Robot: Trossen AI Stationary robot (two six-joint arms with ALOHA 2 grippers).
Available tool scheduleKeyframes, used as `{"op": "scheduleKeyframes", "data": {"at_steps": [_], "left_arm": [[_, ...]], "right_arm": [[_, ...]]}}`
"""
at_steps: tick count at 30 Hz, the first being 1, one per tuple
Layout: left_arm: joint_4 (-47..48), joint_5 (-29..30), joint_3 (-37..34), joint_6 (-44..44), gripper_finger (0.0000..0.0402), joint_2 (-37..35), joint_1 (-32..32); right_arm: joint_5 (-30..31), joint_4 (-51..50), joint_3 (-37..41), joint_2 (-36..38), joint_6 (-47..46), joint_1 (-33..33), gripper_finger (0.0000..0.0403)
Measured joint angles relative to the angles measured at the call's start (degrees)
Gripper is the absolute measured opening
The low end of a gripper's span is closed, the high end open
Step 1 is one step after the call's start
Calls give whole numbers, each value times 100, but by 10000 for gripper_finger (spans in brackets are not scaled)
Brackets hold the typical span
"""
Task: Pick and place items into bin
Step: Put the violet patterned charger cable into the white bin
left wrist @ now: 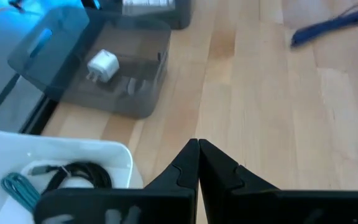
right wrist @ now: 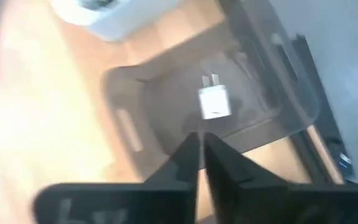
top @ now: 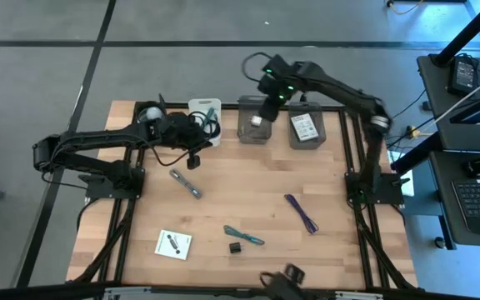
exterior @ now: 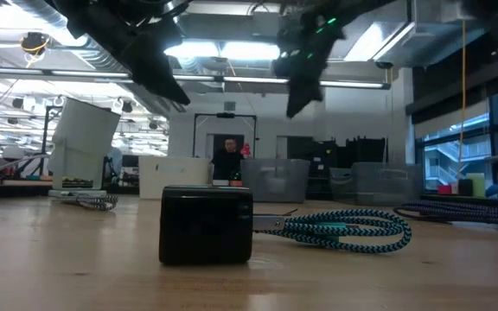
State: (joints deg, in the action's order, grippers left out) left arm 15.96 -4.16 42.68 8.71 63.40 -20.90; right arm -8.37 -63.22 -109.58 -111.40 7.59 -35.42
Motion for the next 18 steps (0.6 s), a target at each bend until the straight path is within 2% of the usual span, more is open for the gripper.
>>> {"op": "scheduleKeyframes", "data": {"at_steps": [2, 6, 13, 16, 18], "left_arm": [[-163, 9, 0, -40, 5, 0, 4], [-629, 118, 0, -437, 19, 0, 16], [-1432, 612, 0, -647, 94, 0, 21], [-1725, 993, 0, -647, 124, 2, 21], [-1888, 1154, 0, -644, 135, 2, 21]], "right_arm": [[-337, 516, 849, 704, -172, -15, 9], [-658, 1468, 2650, 2271, -746, 38, 9], [-705, 3570, 5480, 4984, -2244, 629, 6], [-693, 4292, 6432, 5772, -3223, 935, 4], [-691, 4393, 6865, 6082, -3730, 1099, 4]]}}
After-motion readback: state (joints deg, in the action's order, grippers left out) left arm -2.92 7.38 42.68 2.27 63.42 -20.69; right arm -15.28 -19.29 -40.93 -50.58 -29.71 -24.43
